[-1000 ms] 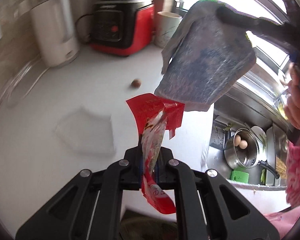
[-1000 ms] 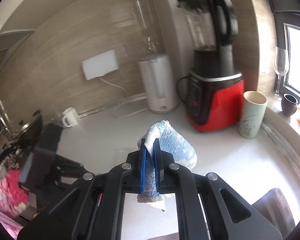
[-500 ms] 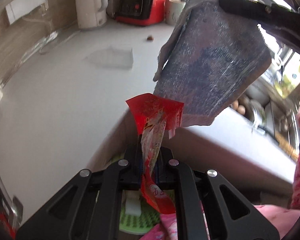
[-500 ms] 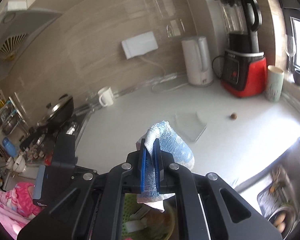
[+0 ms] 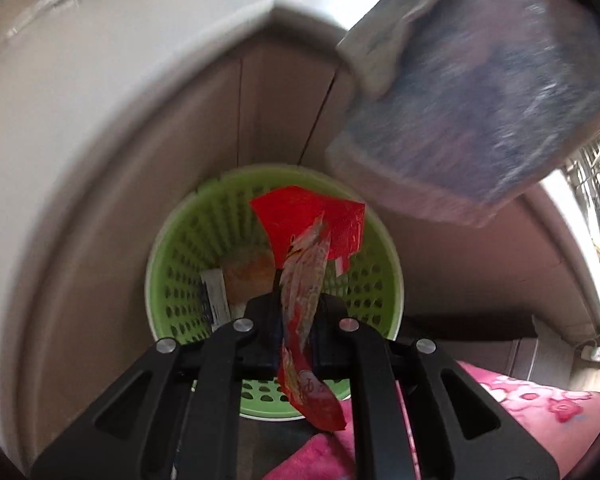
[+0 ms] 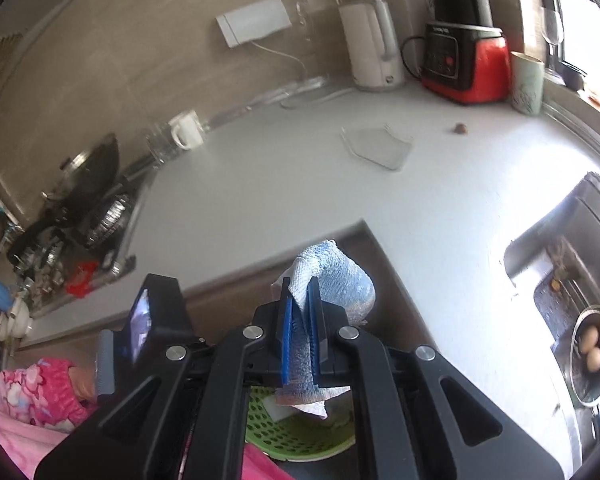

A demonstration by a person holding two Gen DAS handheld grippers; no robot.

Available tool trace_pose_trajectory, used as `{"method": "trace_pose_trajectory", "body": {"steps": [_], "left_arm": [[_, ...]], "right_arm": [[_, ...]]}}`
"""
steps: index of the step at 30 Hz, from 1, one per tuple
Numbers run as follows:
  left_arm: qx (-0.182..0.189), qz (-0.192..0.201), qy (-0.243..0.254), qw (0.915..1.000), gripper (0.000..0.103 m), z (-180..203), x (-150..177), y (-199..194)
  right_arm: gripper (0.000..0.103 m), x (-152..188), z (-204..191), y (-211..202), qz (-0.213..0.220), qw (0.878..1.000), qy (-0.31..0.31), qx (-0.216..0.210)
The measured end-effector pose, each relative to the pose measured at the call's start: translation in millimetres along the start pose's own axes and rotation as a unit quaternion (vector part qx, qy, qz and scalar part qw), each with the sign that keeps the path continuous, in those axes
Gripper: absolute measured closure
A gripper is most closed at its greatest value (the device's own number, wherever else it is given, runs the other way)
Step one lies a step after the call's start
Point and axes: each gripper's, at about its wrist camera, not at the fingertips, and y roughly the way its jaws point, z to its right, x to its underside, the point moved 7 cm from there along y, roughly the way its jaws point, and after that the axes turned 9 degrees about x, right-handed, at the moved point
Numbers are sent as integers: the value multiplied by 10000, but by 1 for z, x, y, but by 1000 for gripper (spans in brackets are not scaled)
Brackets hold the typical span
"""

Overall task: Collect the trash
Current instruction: 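Release the red packet into the green basket with the left tool while the right carries the towel, then open the right tool over the green basket to drop the blue towel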

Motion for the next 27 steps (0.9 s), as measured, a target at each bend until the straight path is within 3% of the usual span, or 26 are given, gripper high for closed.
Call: {"method": "trace_pose_trajectory", "body": {"steps": [2,6,18,27], "left_arm": [[73,-151,-3,9999,90,-4,5,13],[90,-147,-31,9998,56,-7,6,18],[-20,170,-17,9999,43,-7,-6,-11],[-778,1203,-168,9895,16,-17,-30,-103]], "right_arm": [[95,6,3,2,-61,9999,57,92],[95,13,7,-1,-81,9996,140,236],[95,18,8,2,-190,9992,228,281],[95,36,-10,23,-512,9987,4,-22]]}}
